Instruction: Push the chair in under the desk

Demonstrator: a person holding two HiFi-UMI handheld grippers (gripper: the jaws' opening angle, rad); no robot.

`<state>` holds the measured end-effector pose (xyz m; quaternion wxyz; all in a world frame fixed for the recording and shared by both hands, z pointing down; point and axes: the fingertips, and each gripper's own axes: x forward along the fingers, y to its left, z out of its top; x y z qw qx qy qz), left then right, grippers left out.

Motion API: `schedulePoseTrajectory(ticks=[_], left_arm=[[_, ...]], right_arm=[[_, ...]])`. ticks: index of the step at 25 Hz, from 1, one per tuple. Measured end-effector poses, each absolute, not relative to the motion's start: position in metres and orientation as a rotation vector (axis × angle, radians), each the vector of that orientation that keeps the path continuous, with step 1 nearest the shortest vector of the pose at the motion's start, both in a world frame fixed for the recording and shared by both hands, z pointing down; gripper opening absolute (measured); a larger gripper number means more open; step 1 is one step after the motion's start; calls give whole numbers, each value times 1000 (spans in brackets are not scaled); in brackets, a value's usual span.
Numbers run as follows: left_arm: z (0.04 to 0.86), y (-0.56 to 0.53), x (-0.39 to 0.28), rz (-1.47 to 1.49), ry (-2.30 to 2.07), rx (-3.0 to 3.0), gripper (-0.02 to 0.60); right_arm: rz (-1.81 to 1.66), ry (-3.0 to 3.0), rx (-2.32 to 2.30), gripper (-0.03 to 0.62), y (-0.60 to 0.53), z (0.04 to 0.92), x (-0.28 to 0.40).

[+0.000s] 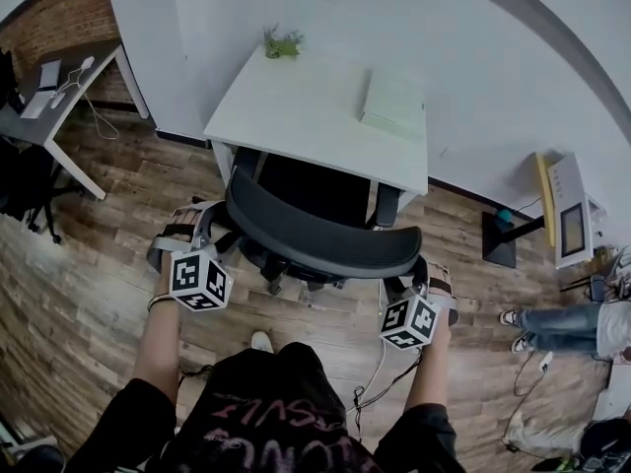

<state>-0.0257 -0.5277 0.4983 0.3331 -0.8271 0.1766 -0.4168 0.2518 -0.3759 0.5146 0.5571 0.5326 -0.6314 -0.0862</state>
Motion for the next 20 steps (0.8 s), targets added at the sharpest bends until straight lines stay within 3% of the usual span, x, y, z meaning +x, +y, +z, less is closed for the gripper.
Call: schedulePoseTrajectory(ticks=[20], left_arm=[[500,-620,23,-1096,482,-2158,270]], right_arm=[[-221,-1484,1243,256,-473,516,304]])
